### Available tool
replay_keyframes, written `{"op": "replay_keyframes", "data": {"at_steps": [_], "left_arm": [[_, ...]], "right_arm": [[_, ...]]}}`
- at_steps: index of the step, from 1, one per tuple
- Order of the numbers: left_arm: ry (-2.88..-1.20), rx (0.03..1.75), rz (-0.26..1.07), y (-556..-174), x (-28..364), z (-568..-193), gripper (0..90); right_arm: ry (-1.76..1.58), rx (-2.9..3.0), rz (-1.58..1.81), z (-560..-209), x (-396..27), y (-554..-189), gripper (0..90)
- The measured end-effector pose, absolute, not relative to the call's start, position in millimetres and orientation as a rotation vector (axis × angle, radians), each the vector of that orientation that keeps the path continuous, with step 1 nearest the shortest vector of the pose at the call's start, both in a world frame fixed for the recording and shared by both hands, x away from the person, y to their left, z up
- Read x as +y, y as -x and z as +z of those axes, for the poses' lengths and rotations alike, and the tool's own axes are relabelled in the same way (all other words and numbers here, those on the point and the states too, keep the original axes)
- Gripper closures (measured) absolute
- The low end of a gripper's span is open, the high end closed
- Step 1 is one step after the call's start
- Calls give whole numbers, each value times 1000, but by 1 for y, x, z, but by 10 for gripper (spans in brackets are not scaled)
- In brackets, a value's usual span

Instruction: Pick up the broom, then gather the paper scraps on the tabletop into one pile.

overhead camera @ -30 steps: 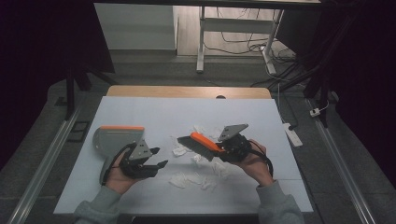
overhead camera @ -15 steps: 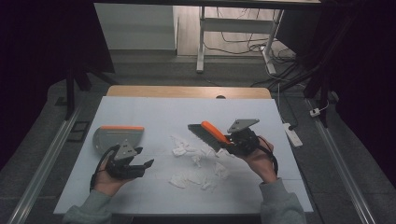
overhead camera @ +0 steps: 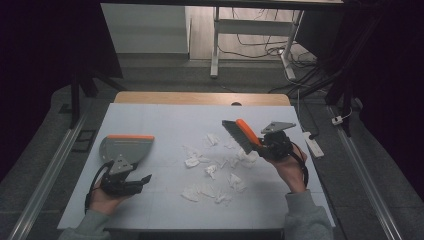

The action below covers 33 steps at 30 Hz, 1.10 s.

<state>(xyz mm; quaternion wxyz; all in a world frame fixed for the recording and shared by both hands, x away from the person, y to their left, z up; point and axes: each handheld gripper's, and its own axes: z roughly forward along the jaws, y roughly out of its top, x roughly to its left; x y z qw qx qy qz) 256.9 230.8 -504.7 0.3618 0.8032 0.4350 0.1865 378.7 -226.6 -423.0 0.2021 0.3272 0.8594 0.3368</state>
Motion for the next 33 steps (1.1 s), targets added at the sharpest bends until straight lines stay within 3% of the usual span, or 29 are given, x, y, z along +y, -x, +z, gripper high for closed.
{"op": "replay_keyframes", "data": {"at_steps": [14,26,33], "left_arm": [[-2059,1112,475,-254,234,-504,328],[-2052,1105,451,-252,242,-511,329],[-2042,1113,443,-252,247,-514,330]], "right_arm": [[-1003,2360,841,-419,-242,-394,683],[-1081,2483,437,-423,-217,-470,683],[-1051,2532,269,-429,-202,-488,685]]}}
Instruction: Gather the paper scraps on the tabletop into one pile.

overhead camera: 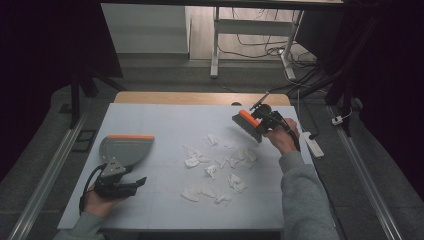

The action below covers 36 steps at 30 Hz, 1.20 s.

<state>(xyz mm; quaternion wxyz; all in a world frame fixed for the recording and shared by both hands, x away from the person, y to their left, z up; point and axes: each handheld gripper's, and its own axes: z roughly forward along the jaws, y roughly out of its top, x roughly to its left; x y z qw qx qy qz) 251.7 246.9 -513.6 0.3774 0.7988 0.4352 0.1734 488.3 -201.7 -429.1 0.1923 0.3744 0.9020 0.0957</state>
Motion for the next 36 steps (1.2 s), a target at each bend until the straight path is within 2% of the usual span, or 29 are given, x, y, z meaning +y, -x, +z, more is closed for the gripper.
{"op": "replay_keyframes", "data": {"at_steps": [14,27,31,36], "left_arm": [[-2040,1115,437,-250,246,-514,328],[-2042,1117,431,-249,247,-515,330],[-2043,1116,431,-249,247,-515,330],[-2040,1119,431,-249,247,-515,330]], "right_arm": [[-894,2667,177,-444,-188,-480,695],[-696,2797,193,-445,-166,-436,698],[-676,2842,272,-440,-163,-423,698],[-719,2759,390,-425,-171,-426,698]]}}
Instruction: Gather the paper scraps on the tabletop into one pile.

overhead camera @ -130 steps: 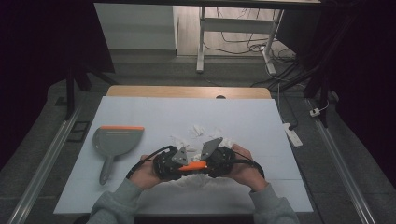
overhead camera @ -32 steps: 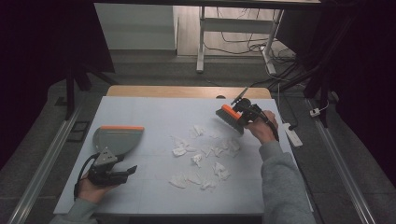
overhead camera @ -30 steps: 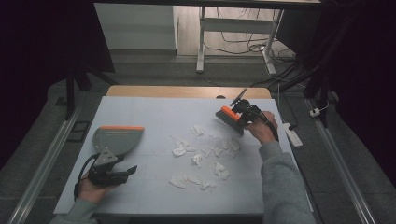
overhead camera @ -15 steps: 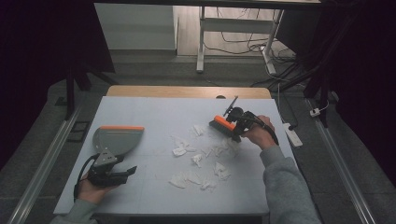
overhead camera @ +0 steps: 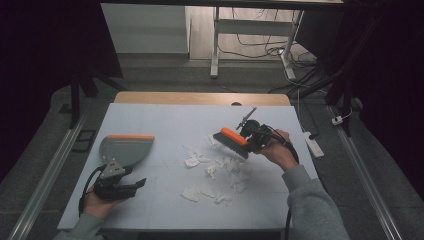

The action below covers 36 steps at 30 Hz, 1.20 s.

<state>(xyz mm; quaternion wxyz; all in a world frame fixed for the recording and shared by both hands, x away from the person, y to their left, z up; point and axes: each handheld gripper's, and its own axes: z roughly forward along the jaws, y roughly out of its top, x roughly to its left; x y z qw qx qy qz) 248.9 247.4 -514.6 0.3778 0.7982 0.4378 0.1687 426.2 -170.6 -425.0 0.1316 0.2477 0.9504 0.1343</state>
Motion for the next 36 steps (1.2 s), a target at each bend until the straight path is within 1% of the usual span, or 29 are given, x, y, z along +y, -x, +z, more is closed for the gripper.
{"op": "replay_keyframes", "data": {"at_steps": [5,12,19,27,31,36], "left_arm": [[-2040,1122,432,-249,248,-515,330],[-2039,1121,429,-250,249,-515,329],[-2038,1118,427,-250,250,-515,328],[-2036,1118,422,-251,252,-516,328],[-2027,1123,422,-251,255,-516,329],[-2033,1120,422,-251,254,-516,330]], "right_arm": [[-774,2695,437,-418,-174,-436,698],[-793,2658,437,-419,-163,-454,697],[-777,2640,364,-428,-138,-480,697],[-695,2664,178,-443,-105,-505,698],[-637,2707,161,-450,-95,-505,699],[-511,2743,100,-452,-89,-492,702]]}}
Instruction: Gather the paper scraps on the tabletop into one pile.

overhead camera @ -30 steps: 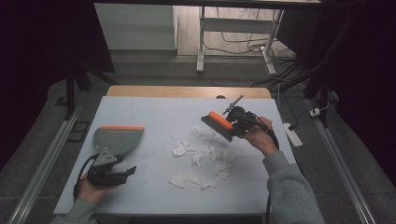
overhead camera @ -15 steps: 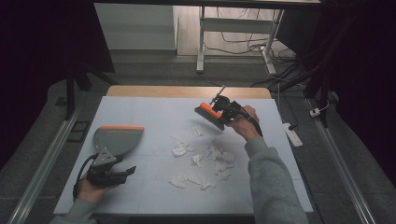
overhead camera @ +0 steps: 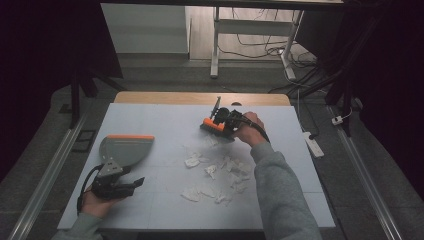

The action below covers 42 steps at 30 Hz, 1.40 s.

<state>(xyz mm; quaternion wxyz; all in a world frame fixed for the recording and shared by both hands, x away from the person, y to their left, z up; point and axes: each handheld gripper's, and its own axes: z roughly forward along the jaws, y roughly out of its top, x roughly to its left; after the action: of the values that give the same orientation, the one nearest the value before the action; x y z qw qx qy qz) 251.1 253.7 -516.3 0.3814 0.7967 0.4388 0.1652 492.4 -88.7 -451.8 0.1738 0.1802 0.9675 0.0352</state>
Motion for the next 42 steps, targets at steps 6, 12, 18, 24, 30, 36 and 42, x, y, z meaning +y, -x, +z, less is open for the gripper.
{"op": "replay_keyframes", "data": {"at_steps": [6,12,18,24,30,36,42], "left_arm": [[-2038,1117,422,-250,252,-516,331],[-2044,1115,421,-250,251,-516,331],[-2049,1117,421,-250,250,-517,331],[-2043,1123,421,-250,250,-517,332],[-2045,1123,420,-251,251,-517,332],[-2048,1119,417,-251,251,-518,332],[-2041,1119,416,-250,253,-518,335]], "right_arm": [[-359,2822,89,-449,-90,-463,702],[-273,2886,154,-446,-101,-430,702],[-355,2818,331,-428,-120,-421,701],[-453,2739,447,-415,-129,-425,700],[-439,2718,448,-417,-113,-431,700],[-374,2731,427,-425,-80,-444,700],[-302,2743,316,-441,-44,-454,700]]}}
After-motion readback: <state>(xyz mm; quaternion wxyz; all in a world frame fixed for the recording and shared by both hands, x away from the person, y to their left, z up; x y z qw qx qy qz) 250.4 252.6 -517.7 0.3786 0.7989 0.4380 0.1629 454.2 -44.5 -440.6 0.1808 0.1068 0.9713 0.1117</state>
